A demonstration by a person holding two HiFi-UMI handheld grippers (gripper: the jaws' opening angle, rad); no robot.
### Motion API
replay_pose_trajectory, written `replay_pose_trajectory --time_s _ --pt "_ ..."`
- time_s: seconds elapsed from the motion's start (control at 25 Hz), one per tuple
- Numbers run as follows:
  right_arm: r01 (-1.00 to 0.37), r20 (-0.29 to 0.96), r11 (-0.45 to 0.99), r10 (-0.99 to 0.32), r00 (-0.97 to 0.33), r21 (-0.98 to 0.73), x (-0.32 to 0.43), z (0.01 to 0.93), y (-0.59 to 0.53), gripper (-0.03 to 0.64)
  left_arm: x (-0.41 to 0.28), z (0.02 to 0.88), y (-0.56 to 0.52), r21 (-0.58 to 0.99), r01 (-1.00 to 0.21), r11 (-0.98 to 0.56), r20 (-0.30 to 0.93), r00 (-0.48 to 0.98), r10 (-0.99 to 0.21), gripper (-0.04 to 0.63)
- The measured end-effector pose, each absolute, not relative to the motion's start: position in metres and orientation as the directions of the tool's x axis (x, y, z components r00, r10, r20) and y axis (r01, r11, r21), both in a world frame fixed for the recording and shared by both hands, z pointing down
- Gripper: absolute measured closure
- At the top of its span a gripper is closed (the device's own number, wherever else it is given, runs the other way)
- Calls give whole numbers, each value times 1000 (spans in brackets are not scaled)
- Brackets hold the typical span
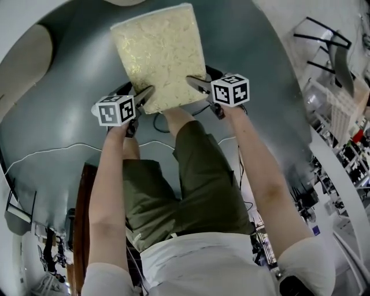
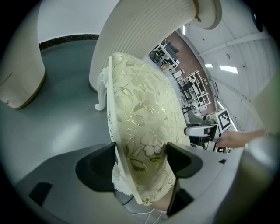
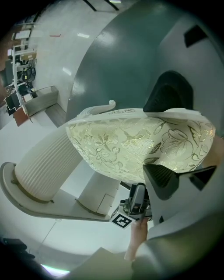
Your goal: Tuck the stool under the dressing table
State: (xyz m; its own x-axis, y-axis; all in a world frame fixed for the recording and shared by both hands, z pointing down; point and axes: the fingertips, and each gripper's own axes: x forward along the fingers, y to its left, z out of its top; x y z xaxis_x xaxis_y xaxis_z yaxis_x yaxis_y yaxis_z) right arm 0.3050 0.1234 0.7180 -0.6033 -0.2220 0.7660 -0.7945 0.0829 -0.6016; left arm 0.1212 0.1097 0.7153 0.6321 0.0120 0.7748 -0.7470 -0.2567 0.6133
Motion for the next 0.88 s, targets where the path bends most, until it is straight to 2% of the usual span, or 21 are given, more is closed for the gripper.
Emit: replay_pose_trajectory --time_s 0.68,0.8,0.84,0.88 --pt "-840 820 111 -184 -542 -531 306 716 123 245 119 715 114 656 -725 -209 740 673 -11 279" --pt "-839 822 115 -168 -545 -532 306 716 123 247 118 711 116 646 -734 -211 749 662 -12 305" --pt "-837 822 117 -161 -547 -534 305 716 122 247 117 708 116 639 -740 -213 754 656 -17 346" --pt "-836 821 118 -157 -548 -536 304 715 121 249 117 706 116 632 -746 -210 759 651 -27 357"
